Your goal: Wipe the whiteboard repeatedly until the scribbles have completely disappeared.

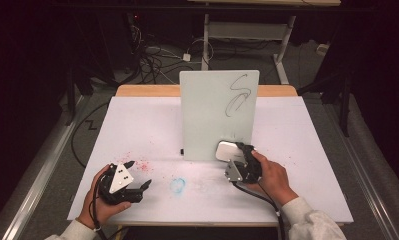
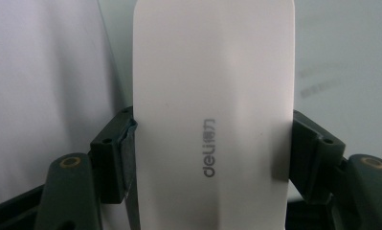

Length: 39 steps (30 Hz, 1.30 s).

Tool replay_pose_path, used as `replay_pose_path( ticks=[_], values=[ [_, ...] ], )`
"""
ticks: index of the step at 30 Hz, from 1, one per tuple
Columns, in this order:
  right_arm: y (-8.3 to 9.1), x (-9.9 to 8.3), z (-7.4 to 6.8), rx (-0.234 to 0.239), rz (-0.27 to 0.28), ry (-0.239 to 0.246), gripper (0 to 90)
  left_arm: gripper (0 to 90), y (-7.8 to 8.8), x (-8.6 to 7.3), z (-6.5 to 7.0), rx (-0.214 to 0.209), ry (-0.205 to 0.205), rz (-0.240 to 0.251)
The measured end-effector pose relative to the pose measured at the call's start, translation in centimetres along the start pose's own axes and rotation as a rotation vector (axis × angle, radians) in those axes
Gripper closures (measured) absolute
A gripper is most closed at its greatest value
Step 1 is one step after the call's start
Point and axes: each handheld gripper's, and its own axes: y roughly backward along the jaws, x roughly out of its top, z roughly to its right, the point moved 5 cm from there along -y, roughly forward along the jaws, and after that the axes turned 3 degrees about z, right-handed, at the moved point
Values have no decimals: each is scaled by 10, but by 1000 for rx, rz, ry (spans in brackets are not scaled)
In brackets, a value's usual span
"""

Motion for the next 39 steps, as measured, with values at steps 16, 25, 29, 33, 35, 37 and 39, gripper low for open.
replay_pose_path(
  ticks=[16,25,29,33,35,37,39],
  values=[
    [13,-27,36,-97,-36,-169,307,189,0,2,0,-5,-2,6],
    [3,-10,0,23,-21,1,304,189,1,3,0,-17,5,20],
    [-2,2,-8,20,-10,85,305,189,2,4,-2,-18,15,28],
    [-6,16,-13,19,0,118,306,189,0,5,-1,-21,15,30],
    [-7,23,-15,22,9,118,306,189,0,5,-1,-22,10,26],
    [-8,28,-16,19,-8,123,306,189,0,6,0,-22,8,25],
    [-9,28,-16,18,-8,124,307,189,0,5,0,-22,14,27]
  ],
)
